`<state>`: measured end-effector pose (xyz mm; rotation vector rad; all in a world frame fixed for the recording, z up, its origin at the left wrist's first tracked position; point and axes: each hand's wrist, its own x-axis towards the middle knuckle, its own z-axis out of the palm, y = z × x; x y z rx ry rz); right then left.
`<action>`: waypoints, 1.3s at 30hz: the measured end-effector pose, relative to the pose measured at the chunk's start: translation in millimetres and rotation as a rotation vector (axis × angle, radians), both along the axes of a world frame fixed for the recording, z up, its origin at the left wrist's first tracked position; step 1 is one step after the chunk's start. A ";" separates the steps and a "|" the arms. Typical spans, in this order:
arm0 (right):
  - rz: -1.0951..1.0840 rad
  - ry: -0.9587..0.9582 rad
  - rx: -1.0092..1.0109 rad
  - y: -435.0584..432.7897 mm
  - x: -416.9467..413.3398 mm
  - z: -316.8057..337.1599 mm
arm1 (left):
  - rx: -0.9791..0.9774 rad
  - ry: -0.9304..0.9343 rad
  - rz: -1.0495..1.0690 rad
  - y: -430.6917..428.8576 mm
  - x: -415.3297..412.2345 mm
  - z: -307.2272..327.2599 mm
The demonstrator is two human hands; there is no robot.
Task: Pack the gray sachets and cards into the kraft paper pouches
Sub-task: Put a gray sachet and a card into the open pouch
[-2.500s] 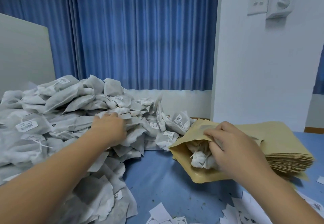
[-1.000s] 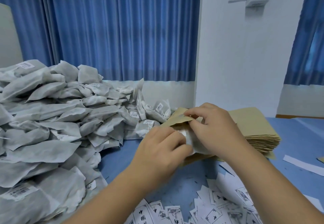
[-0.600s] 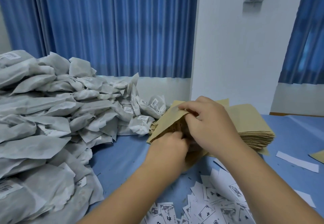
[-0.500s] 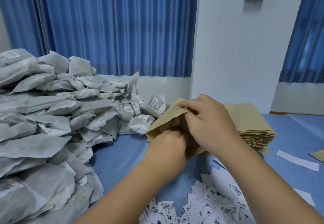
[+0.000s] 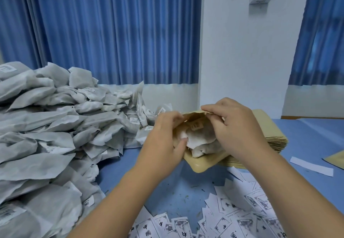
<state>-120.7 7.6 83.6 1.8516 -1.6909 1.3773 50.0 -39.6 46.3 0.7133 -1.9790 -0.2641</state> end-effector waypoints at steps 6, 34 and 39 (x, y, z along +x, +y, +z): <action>0.044 0.067 0.098 10.0 1.8 5.7 | 0.197 -0.026 -0.018 -11.4 -4.0 -3.4; -0.326 0.812 1.074 14.8 51.4 -3.4 | 0.061 0.133 -0.012 25.8 -31.1 -1.7; -0.370 0.657 0.881 5.7 38.4 6.5 | 0.105 0.238 -0.116 35.4 -33.4 3.3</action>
